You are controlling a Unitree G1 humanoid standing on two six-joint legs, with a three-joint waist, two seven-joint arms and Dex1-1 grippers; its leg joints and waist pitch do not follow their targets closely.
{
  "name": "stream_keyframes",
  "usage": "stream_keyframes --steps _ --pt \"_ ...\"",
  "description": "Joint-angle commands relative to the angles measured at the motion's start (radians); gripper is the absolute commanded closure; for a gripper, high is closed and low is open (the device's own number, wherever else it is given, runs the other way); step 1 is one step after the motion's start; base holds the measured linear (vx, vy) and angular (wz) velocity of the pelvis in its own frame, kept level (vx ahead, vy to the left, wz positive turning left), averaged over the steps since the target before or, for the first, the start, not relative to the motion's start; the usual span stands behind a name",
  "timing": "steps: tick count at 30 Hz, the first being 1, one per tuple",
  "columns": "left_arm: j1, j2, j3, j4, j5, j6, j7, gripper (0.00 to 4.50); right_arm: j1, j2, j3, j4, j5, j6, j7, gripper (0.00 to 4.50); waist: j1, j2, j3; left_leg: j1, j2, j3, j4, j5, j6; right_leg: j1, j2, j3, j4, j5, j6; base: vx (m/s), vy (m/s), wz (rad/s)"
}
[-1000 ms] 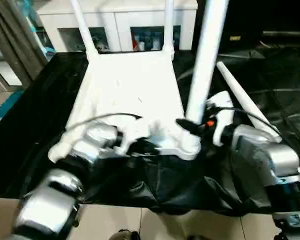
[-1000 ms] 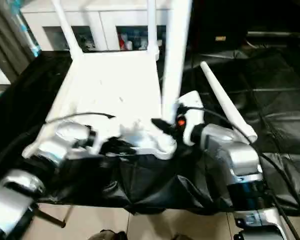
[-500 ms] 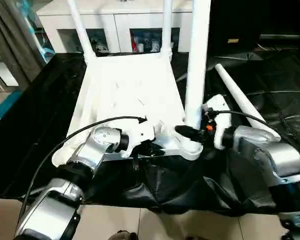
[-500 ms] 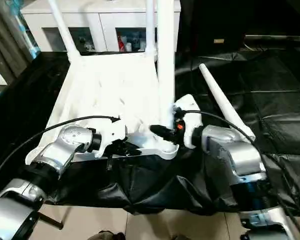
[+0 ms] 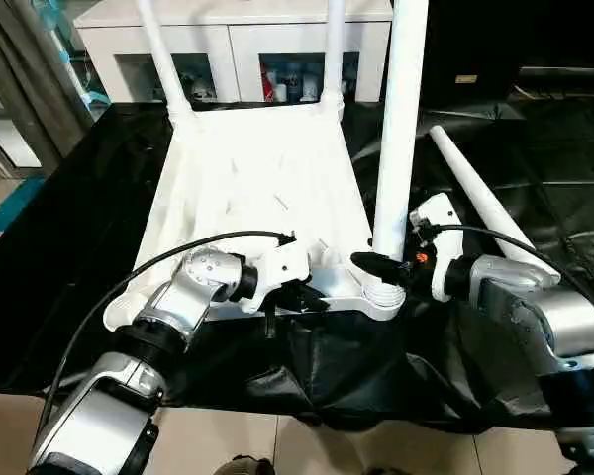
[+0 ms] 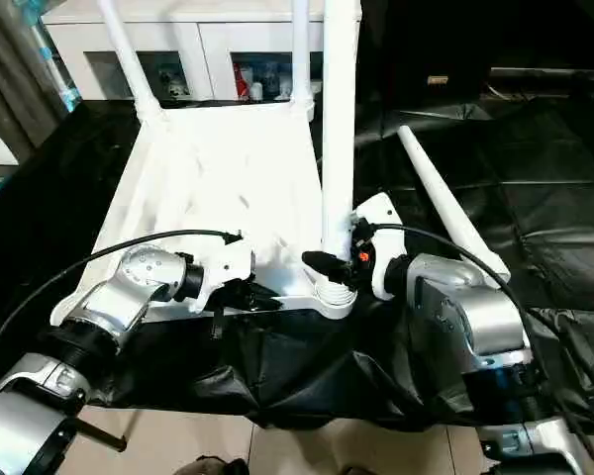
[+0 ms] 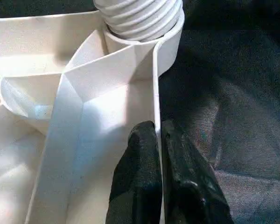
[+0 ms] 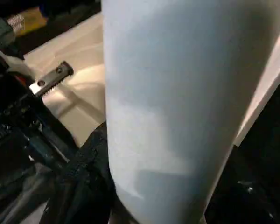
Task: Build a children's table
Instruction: Insert table leg to table base
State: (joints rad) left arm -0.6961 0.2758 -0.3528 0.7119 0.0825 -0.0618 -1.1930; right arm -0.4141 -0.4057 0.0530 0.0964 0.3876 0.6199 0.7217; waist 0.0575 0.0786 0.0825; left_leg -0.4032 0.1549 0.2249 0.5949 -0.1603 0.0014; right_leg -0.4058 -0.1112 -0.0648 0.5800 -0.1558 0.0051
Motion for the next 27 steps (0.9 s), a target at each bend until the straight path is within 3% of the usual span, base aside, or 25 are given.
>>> stream_keyframes --steps 1,4,5,8,9,10,12,13,15,18,27 --pt "-0.005 -0.002 -0.043 0.0 0.021 0.005 -0.034 4.5 0.028 0.027 -0.033 0.026 0.025 -0.022 -0.02 2.57 -0.007 -0.007 -0.069 0.04 0.075 -0.05 -0.088 -0.387 -0.008 0.027 -0.052 0.041 -0.074 -0.33 -0.215 0.0 0.0 0.0" --pt "-0.008 -0.002 -0.042 0.0 0.023 0.007 -0.036 4.5 0.041 0.044 -0.06 0.041 0.038 -0.036 -0.038 2.57 -0.007 -0.006 -0.07 0.041 0.075 -0.051 -0.089 -0.391 -0.009 0.027 -0.052 0.04 -0.072 -0.32 -0.221 0.0 0.0 0.0" --pt "-0.013 -0.002 -0.039 0.005 0.022 0.008 -0.038 4.5 0.063 0.055 -0.073 0.052 0.042 -0.053 -0.042 2.57 -0.008 0.001 -0.068 0.04 0.075 -0.051 -0.091 -0.403 -0.015 0.027 -0.051 0.039 -0.073 -0.324 -0.221 0.0 0.0 0.0" --pt "-0.021 -0.003 -0.037 0.014 0.023 0.006 -0.037 4.5 0.091 0.065 -0.077 0.053 0.043 -0.07 -0.039 2.57 -0.009 0.004 -0.065 0.044 0.075 -0.053 -0.094 -0.445 -0.027 0.026 -0.051 0.038 -0.078 -0.347 -0.213 0.0 0.0 0.0" --pt "-0.026 -0.004 -0.035 0.02 0.024 0.004 -0.034 4.5 0.111 0.075 -0.081 0.053 0.043 -0.085 -0.038 2.57 -0.008 0.013 -0.065 0.044 0.075 -0.055 -0.094 -0.449 -0.03 0.025 -0.053 0.039 -0.076 -0.345 -0.212 0.0 0.0 0.0" --pt "-0.03 -0.005 -0.034 0.024 0.024 0.004 -0.032 4.5 0.122 0.082 -0.083 0.052 0.042 -0.093 -0.037 2.57 -0.009 0.008 -0.063 0.045 0.075 -0.053 -0.095 -0.458 -0.03 0.022 -0.051 0.039 -0.081 -0.351 -0.21 0.0 0.0 0.0" --pt "-0.037 -0.005 -0.032 0.033 0.027 -0.004 -0.025 4.5 0.15 0.106 -0.091 0.06 0.042 -0.123 -0.044 2.57 -0.008 0.021 -0.063 0.045 0.073 -0.057 -0.096 -0.472 -0.03 0.025 -0.055 0.038 -0.08 -0.373 -0.205 0.0 0.0 0.0" --pt "-0.039 -0.005 -0.031 0.035 0.027 -0.004 -0.024 4.5 0.155 0.111 -0.093 0.063 0.043 -0.128 -0.046 2.57 -0.01 0.018 -0.061 0.045 0.074 -0.055 -0.097 -0.478 -0.029 0.023 -0.053 0.037 -0.084 -0.382 -0.202 0.0 0.0 0.0" --pt "-0.044 -0.006 -0.029 0.043 0.027 -0.007 -0.022 4.5 0.168 0.128 -0.098 0.07 0.044 -0.15 -0.056 2.57 -0.011 0.022 -0.061 0.045 0.073 -0.058 -0.098 -0.496 -0.033 0.023 -0.055 0.037 -0.087 -0.402 -0.195 0.0 0.0 0.0" --pt "-0.047 -0.005 -0.028 0.044 0.027 -0.005 -0.023 4.5 0.201 0.146 -0.087 0.076 0.025 -0.195 -0.069 2.57 -0.01 0.031 -0.061 0.045 0.074 -0.06 -0.1 -0.505 -0.035 0.023 -0.056 0.037 -0.087 -0.407 -0.19 0.0 0.0 0.0" --pt "-0.041 0.006 -0.026 0.041 0.026 -0.012 -0.027 4.5 0.232 0.166 -0.04 0.029 -0.047 -0.288 -0.095 2.57 -0.014 0.037 -0.06 0.046 0.073 -0.063 -0.106 -0.535 -0.036 0.019 -0.057 0.037 -0.093 -0.46 -0.166 0.0 0.0 0.0"
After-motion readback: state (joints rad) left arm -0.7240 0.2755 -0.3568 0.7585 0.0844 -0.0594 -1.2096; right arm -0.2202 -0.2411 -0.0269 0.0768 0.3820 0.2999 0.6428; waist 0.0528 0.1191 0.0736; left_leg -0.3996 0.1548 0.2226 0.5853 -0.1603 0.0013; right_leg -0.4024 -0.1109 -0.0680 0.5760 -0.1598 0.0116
